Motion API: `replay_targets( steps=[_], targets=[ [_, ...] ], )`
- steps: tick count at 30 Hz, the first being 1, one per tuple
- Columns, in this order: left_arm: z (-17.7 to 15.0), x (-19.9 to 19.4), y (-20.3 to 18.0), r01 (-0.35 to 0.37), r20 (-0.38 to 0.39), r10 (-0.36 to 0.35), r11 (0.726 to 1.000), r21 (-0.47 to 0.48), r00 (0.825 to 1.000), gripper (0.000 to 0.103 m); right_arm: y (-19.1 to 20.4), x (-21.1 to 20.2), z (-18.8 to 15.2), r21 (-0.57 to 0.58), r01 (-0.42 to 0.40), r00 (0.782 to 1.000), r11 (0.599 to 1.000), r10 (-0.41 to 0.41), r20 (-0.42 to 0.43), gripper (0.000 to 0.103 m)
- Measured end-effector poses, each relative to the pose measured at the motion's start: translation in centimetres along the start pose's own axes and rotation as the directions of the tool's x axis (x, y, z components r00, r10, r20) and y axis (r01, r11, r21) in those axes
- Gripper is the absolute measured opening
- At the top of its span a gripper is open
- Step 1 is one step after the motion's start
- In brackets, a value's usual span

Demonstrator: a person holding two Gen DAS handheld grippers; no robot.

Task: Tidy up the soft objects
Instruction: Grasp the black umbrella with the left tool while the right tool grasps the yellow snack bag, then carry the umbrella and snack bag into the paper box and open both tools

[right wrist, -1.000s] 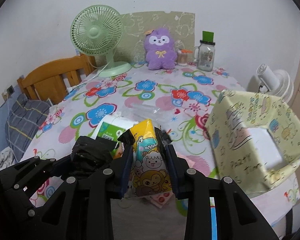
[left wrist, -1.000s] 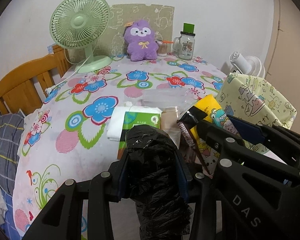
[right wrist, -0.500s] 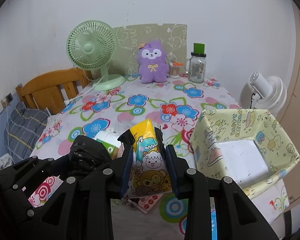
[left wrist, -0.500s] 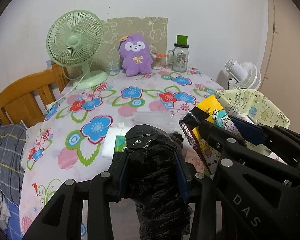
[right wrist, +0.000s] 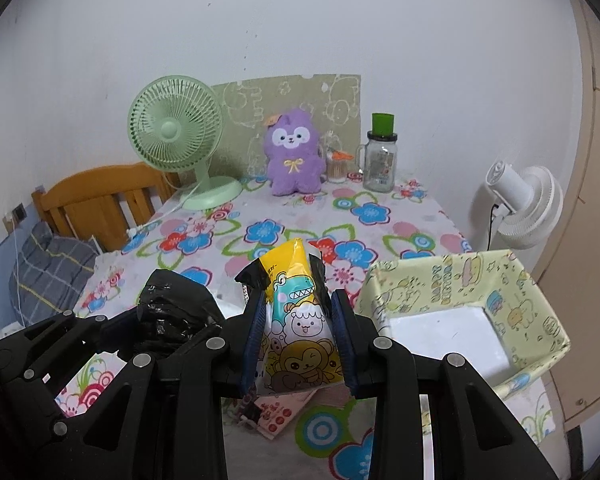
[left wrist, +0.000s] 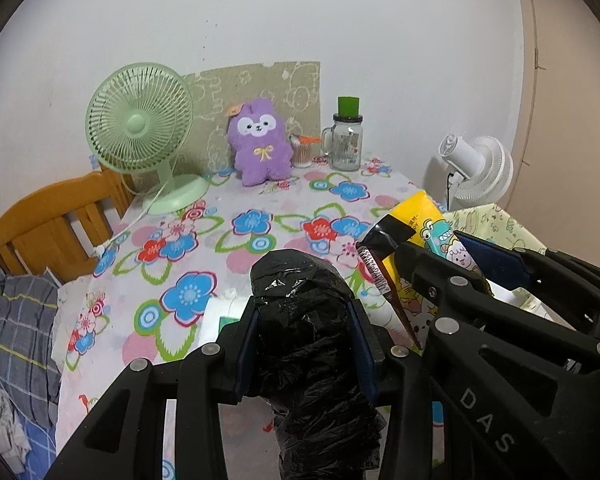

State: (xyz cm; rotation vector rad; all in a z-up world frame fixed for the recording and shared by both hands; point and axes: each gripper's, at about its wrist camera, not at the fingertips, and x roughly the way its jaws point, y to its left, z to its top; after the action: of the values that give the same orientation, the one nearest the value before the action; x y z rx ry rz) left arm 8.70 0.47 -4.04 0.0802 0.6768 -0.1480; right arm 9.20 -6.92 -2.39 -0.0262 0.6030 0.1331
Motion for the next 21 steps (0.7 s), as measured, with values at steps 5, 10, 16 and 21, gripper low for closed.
replay_targets(
  steps=[5, 10, 16, 21],
  targets=[
    [0.7, -0.6, -0.7, 0.000, 0.015, 0.000, 1.000, 0.000, 1.000, 0.043, -0.7, -0.7, 0.7, 0.002, -0.001, 1.000, 1.000, 0.001, 0.013, 0.037],
    [1.5, -0.8, -1.6, 0.006, 0.023, -0.006, 1.000, -0.005, 1.000, 0.043, -1.7, -1.1, 1.2, 0.009, -0.003, 1.000, 1.000, 0.003, 0.021, 0.037],
    [2.2, -0.8, -3.0, 0.010, 0.035, -0.010, 1.000, -0.003, 0.999, 0.043, -3.2, -1.5, 1.7, 0.004, 0.005, 1.000, 1.000, -0.005, 0.026, 0.037],
    [2.6, -0.1, -4.1, 0.023, 0.038, -0.023, 1.000, -0.013, 0.999, 0.043, -4.8, -1.3, 1.8, 0.010, 0.011, 1.000, 1.000, -0.012, 0.026, 0.037]
  ],
)
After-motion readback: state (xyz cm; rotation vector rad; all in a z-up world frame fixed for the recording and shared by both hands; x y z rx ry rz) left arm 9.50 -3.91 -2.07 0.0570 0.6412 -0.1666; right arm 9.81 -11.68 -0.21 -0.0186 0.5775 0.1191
